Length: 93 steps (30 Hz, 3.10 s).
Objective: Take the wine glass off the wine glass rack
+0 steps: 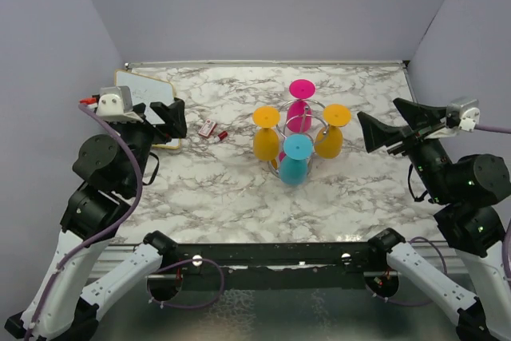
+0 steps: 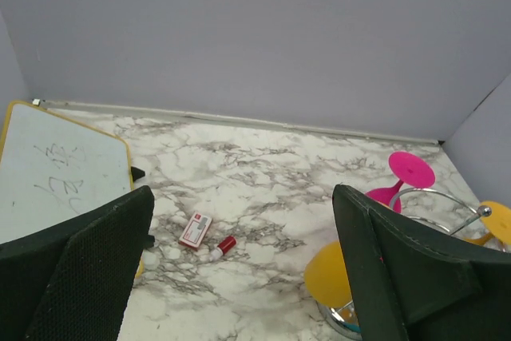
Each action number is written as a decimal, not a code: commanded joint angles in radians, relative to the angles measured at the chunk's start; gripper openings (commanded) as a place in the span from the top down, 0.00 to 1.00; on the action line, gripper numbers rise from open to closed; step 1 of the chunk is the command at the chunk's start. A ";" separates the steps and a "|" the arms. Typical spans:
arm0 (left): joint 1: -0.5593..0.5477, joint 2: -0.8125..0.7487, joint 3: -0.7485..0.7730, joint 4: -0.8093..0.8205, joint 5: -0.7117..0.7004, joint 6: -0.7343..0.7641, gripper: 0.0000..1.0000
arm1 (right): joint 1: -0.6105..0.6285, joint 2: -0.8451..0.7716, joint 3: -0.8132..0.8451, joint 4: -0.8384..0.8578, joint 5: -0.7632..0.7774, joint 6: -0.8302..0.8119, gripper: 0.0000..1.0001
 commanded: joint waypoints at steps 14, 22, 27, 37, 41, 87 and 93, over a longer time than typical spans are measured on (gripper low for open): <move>-0.001 0.019 -0.205 0.207 0.201 -0.030 0.01 | 0.132 0.136 0.010 -0.167 0.214 0.095 0.01; -0.002 0.078 -0.201 0.208 0.331 -0.081 0.01 | 0.147 0.175 0.012 -0.229 0.141 0.171 0.01; -0.002 0.123 -0.209 0.205 0.417 -0.128 0.01 | 0.150 0.190 -0.005 -0.245 0.067 0.239 0.01; -0.002 0.302 -0.160 0.106 0.570 -0.383 0.05 | 0.153 0.204 -0.014 -0.241 0.037 0.265 0.00; -0.003 0.359 -0.142 0.104 0.613 -0.523 0.08 | 0.153 0.186 -0.026 -0.227 0.046 0.270 0.01; 0.098 0.611 -0.270 0.504 0.799 -0.935 0.55 | 0.154 -0.049 -0.124 -0.114 0.105 0.241 0.02; 0.098 0.627 -0.267 0.495 0.803 -0.940 0.63 | 0.154 -0.053 -0.121 -0.107 0.104 0.240 0.02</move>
